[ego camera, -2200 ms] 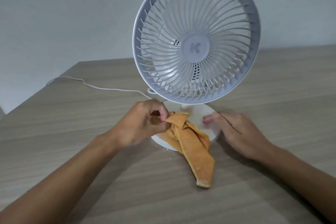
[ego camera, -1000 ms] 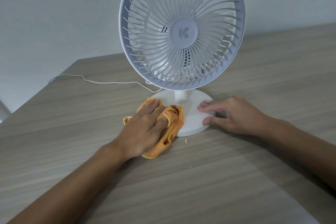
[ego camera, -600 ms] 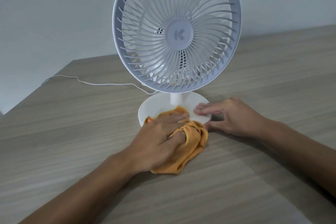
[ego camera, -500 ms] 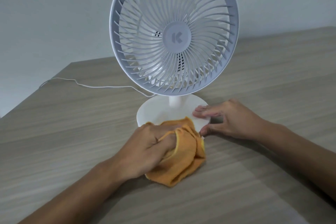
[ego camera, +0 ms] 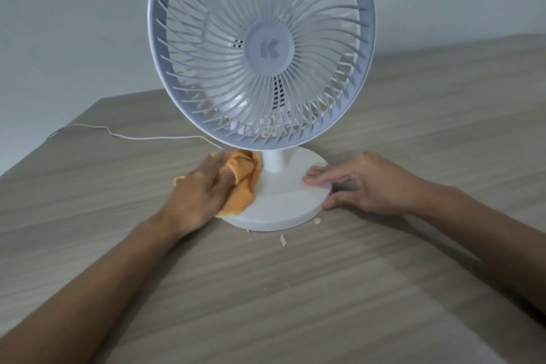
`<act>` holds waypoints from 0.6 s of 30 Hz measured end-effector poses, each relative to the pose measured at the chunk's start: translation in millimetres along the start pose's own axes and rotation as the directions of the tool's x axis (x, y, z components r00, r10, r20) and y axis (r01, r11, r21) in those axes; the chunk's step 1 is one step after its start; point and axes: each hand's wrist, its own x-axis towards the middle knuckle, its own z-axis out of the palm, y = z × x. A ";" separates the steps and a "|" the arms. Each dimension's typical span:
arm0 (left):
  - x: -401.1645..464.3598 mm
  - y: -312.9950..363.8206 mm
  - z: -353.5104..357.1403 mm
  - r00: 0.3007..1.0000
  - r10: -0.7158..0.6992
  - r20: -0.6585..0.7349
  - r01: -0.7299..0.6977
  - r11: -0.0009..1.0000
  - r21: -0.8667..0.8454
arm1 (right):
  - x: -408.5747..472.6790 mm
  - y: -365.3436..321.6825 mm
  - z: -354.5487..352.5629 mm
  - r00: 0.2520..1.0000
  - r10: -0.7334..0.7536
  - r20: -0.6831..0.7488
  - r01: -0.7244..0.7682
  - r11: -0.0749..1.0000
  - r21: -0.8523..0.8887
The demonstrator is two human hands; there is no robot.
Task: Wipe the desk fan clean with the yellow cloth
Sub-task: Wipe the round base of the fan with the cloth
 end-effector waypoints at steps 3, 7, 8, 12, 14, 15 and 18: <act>-6.3 10.9 4.3 0.992 0.073 0.098 -0.075 0.997 0.021 | -0.9 2.3 0.6 0.999 -0.019 -0.032 0.020 1.000 0.007; -16.5 19.1 2.0 0.981 0.141 0.135 -0.151 0.987 0.062 | -3.0 2.9 1.9 0.997 -0.026 -0.071 0.027 1.000 0.013; -19.8 21.6 1.7 0.977 0.155 0.147 -0.167 0.983 0.073 | -3.3 2.8 2.2 0.997 -0.027 -0.076 0.028 0.999 0.019; -37.9 36.0 6.8 0.955 0.238 0.177 -0.257 0.961 0.097 | -4.6 2.7 3.9 0.995 -0.026 -0.099 0.030 0.999 0.040; -47.2 46.6 12.7 0.938 0.298 0.177 -0.320 0.941 0.111 | -4.9 3.1 3.6 0.993 -0.031 -0.112 0.034 0.999 0.027; -51.0 52.3 15.9 0.931 0.323 0.172 -0.345 0.932 0.112 | -4.8 3.3 3.4 0.993 -0.034 -0.114 0.036 0.999 0.020; -57.9 69.0 25.8 0.908 0.386 0.166 -0.404 0.910 0.093 | -5.6 3.4 3.1 0.992 -0.043 -0.119 0.042 0.999 -0.010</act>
